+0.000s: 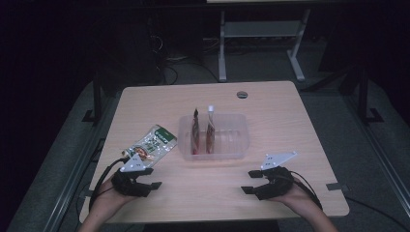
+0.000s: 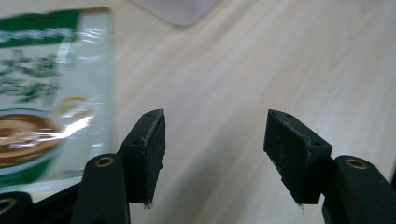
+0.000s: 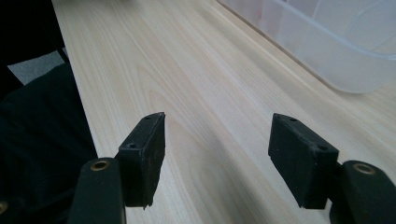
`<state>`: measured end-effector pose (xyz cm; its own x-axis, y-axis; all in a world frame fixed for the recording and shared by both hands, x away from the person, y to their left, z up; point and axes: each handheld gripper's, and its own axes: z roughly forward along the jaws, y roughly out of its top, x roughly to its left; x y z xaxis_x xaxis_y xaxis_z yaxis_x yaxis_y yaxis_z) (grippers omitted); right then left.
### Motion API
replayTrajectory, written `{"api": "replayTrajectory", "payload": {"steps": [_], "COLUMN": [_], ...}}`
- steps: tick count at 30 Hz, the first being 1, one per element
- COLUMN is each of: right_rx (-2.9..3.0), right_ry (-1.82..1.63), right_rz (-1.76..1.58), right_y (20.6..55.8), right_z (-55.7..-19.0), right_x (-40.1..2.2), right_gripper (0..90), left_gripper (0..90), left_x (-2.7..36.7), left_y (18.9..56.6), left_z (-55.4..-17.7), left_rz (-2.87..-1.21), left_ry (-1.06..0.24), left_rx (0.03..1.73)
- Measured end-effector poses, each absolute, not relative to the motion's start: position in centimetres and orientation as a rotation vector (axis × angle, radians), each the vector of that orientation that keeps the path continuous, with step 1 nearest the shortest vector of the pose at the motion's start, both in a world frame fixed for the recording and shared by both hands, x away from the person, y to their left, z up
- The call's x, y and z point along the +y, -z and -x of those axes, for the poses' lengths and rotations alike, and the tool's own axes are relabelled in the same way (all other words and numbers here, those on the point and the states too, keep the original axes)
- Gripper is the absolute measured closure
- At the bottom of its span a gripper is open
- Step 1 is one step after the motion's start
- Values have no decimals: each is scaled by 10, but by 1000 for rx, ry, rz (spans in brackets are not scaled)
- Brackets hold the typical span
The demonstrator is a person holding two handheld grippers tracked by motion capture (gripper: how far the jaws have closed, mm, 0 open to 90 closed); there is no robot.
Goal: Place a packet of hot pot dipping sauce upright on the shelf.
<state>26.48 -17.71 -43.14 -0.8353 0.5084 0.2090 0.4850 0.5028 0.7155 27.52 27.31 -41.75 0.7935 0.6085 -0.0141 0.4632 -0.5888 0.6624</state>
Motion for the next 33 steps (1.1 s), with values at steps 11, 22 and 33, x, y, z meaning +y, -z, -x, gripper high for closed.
{"api": "replayTrajectory", "payload": {"steps": [11,22,33], "right_rx": [2701,2718,2724], "right_ry": [-1259,-1237,-1210], "right_rz": [-902,-882,-890], "right_y": [433,434,436], "right_z": [-266,-265,-261], "right_x": [-177,-174,-175], "right_gripper": [359,359,358], "left_gripper": [374,326,256], "left_x": [303,322,334], "left_y": [402,413,436], "left_z": [-322,-374,-397], "left_rz": [-2317,-2332,-2365], "left_ry": [-334,-292,-293], "left_rx": [868,961,1027]}}
